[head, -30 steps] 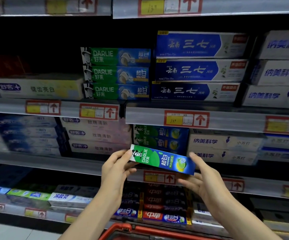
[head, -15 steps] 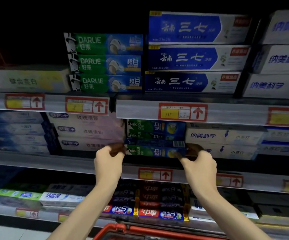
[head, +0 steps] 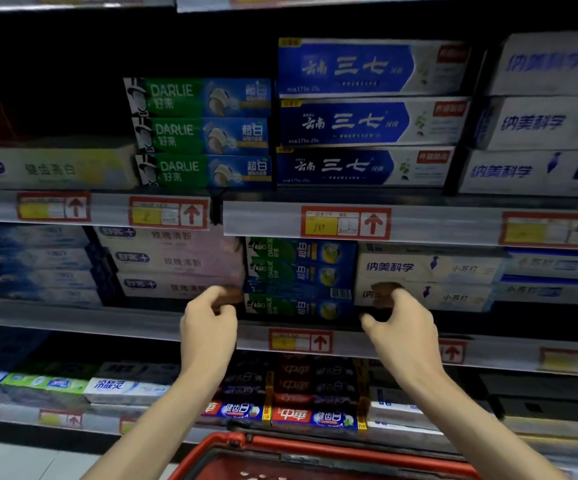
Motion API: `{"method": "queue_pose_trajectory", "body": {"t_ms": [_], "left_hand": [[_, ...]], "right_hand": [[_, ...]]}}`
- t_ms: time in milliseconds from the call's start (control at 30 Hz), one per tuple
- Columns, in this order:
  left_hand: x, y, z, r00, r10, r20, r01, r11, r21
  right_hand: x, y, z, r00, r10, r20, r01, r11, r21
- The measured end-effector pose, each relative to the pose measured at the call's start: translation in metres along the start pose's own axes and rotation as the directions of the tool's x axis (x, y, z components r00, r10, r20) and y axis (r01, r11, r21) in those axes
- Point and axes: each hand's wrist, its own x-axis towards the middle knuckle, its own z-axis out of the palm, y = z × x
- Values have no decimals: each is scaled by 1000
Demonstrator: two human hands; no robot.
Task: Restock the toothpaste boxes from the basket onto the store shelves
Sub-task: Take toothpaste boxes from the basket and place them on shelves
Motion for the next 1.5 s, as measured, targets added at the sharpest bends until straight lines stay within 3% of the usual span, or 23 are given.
{"method": "queue_pose_trajectory", "body": {"t_ms": [100, 333, 600, 733, 833, 900, 1033, 1167, 1300, 1400, 1500], "left_hand": [[-20, 22, -10, 996, 24, 90, -18, 997, -69], [-97, 63, -34, 948, -13, 318, 63, 987, -147], [-173, 25, -33, 908, -77, 411, 109, 993, -54], [-197, -14, -15, 846, -181, 502, 148, 983, 106], [-205, -31, -9, 801, -262, 538, 202, 965, 170], [-208, -38, -7, 788, -274, 551, 195, 960, 199], [-211, -39, -1, 773, -288, 566, 172, 953, 250], [-213, -38, 7, 752, -305, 584, 177, 947, 267], [-210, -40, 10, 756, -299, 581, 170, 949, 267], [-206, -41, 9, 764, -283, 580, 159, 954, 256], [-203, -44, 4, 773, -276, 572, 163, 956, 242]], "right_hand": [[-15, -7, -36, 993, -109, 34, 109, 994, 12], [-62, 2, -111, 961, -191, 202, 155, 971, 182], [-122, 65, -127, 900, -231, 370, 235, 971, 36], [-127, 100, -115, 833, -184, 522, 350, 906, -238], [-140, 132, -94, 816, -108, 568, 298, 920, -254], [-155, 155, -76, 764, -27, 645, 285, 910, -300], [-179, 186, -28, 690, 96, 717, 370, 805, -464], [-192, 185, 31, 634, 202, 746, 305, 822, -481], [-204, 187, 77, 630, 269, 729, 290, 788, -542], [-214, 195, 98, 670, 291, 683, 221, 801, -557], [-216, 207, 105, 689, 356, 632, 18, 863, -505]]}}
